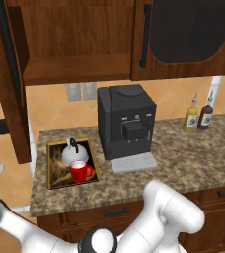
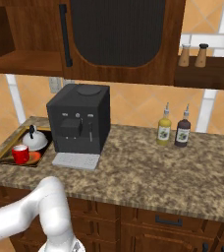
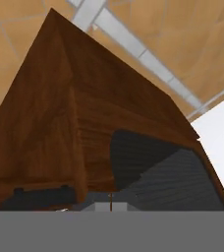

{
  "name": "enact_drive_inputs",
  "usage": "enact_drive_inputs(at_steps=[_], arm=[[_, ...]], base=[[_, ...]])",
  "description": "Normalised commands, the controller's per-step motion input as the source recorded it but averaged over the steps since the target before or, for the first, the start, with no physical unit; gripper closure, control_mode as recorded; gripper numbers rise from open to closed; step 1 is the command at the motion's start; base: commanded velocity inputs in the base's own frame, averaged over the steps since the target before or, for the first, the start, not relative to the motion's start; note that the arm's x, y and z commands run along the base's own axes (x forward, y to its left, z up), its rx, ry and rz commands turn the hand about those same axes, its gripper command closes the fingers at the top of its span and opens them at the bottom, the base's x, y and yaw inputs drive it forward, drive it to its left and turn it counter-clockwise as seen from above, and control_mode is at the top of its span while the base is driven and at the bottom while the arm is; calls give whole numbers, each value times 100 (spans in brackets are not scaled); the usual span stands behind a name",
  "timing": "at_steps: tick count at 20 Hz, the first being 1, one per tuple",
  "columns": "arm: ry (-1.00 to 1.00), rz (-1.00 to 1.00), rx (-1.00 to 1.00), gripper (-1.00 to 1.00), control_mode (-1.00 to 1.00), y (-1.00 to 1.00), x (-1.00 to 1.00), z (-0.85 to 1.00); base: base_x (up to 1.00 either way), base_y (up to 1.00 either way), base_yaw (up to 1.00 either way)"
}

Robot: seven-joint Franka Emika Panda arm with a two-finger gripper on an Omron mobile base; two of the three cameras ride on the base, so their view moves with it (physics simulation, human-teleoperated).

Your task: Pick the kettle from the counter and place it on the tray. Then pick the mug from the cabinet and place it on the tray. Then close the cabinet doors.

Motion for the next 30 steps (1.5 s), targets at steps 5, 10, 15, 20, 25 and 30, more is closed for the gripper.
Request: enact_drive_inputs(at_steps=[5, 10, 15, 20, 25, 30], arm=[[-2, 0, -5, 100, -100, 0, 33, 30], [-16, 0, 0, 100, -100, 0, 8, 25], [-11, -3, 2, 100, -100, 0, 17, 35], [-22, -6, 9, 100, -100, -1, 8, 27], [-32, -5, 17, 100, -100, -18, 0, 17], [-33, -1, 27, 100, -100, -44, 0, 24]], base=[[0, 0, 0], [0, 0, 0], [0, 0, 0], [0, 0, 0], [0, 0, 0], [0, 0, 0]])
